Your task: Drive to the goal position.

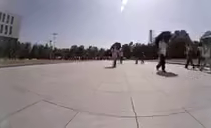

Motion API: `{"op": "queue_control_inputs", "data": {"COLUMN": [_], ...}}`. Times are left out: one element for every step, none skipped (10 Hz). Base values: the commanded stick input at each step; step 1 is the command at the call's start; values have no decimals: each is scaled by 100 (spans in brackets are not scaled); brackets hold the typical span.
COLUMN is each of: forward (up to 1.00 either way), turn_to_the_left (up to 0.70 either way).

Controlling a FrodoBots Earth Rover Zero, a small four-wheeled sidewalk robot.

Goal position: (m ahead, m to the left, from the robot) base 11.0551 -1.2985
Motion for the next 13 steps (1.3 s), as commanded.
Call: {"op": "queue_control_inputs", "data": {"forward": [100, 100, 100, 100, 100, 100, 100, 100, 100, 100, 100, 100, 100], "turn_to_the_left": [0, 0, 23, 34, 37, 40, 40, 30, 14, 8, 2, 0, 0]}}
